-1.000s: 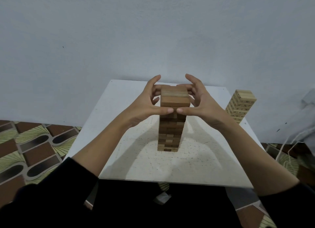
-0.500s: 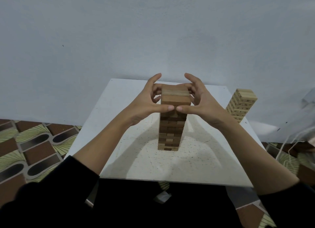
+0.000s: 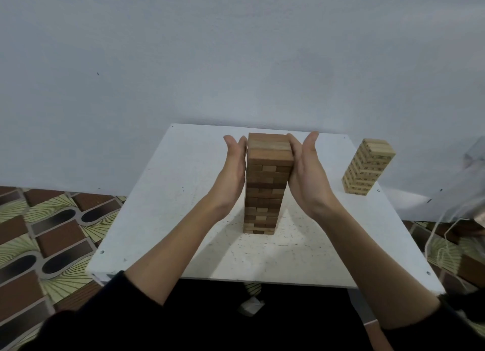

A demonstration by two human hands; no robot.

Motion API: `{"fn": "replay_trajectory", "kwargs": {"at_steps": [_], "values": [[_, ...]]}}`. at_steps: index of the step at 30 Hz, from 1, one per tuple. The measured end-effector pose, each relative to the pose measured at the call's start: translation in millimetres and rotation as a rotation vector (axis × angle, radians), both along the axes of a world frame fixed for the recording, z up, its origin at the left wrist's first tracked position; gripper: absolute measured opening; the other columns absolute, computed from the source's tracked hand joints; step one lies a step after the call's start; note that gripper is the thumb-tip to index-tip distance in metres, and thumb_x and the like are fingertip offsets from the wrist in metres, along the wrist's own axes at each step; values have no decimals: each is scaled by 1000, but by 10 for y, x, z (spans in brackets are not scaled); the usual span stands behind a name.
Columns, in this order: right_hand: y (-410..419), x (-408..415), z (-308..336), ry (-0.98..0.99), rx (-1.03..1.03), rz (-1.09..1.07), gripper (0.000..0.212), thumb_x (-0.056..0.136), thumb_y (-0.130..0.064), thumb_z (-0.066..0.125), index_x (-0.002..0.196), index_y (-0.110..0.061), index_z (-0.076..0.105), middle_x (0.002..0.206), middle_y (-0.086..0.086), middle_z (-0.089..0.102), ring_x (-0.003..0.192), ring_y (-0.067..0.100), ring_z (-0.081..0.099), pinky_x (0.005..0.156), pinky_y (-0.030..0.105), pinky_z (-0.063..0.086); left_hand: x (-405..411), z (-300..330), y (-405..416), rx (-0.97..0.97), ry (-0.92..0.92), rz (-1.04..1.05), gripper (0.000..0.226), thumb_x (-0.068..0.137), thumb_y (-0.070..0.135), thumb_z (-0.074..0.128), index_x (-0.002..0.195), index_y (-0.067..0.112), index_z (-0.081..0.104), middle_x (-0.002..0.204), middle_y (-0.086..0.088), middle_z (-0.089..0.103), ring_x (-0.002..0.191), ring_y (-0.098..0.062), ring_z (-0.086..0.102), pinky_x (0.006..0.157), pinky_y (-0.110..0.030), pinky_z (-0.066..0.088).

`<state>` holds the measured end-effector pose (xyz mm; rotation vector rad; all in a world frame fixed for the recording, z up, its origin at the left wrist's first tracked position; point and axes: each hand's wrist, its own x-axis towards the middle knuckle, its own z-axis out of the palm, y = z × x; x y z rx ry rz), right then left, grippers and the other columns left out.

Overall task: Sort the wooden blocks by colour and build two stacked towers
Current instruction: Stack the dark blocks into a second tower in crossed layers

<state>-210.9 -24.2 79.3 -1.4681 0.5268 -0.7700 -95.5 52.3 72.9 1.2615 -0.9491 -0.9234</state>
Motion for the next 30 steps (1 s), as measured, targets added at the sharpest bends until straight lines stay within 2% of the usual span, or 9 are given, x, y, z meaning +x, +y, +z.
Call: {"fn": "replay_trajectory", "kwargs": {"at_steps": [2,4,12,17,19,21,24,26,30], "values": [[31,19,3,-11,8,-3,82,83,-73,11,121,-15,55,122,6,62,119,16,54,111,42,32,-30,2,-7,-53,36,-80,96,72,82,5,145,26,32,147,5,42,137,-6,36,117,-32,21],[39,24,2,-16,34,-3,82,81,-73,12,123,-17,55,122,3,64,118,13,56,111,41,33,-57,13,-5,-50,48,-77,88,74,73,4,141,26,37,143,6,48,133,-4,41,117,-33,24],[55,39,-28,-5,53,-17,81,77,-73,15,127,-22,53,124,-1,63,119,10,55,111,41,33,-51,-19,-25,-70,60,-79,86,76,71,6,142,25,36,143,5,48,133,-6,42,117,-37,24],[65,17,-26,-40,21,4,80,87,-67,7,125,-13,52,125,6,61,119,13,55,112,40,33,-23,-54,-30,-68,75,-94,93,77,78,4,148,24,28,148,5,41,137,-6,36,119,-36,21],[29,-25,-50,-48,-14,26,82,85,-72,12,125,-12,51,129,8,57,125,16,49,114,42,28,48,-94,-23,-47,72,-95,103,71,88,15,151,23,20,154,2,31,142,-10,26,120,-39,16],[-50,-110,-97,-8,-84,90,85,78,-78,36,130,-11,46,135,10,51,130,20,43,116,45,24,148,-141,21,-36,-12,-100,118,59,94,39,151,25,14,158,2,19,145,-12,18,120,-40,14],[-193,-255,-167,134,-124,116,107,58,-60,77,143,-24,23,147,-1,37,138,14,32,118,44,19,305,-176,105,-23,-125,-131,109,52,71,77,137,45,13,155,7,25,141,-4,24,118,-34,21],[-263,-291,-202,196,-168,142,111,55,-42,81,145,-26,18,147,-1,38,138,12,31,118,46,17,368,-202,108,-3,-187,-155,109,56,44,86,137,45,13,149,7,33,138,-2,31,117,-34,24],[-289,-250,-216,243,-229,173,109,56,-32,83,145,-27,19,140,0,44,134,11,37,117,47,20,371,-216,39,30,-241,-142,109,68,8,81,147,31,10,136,6,45,130,0,40,116,-33,28]]}}
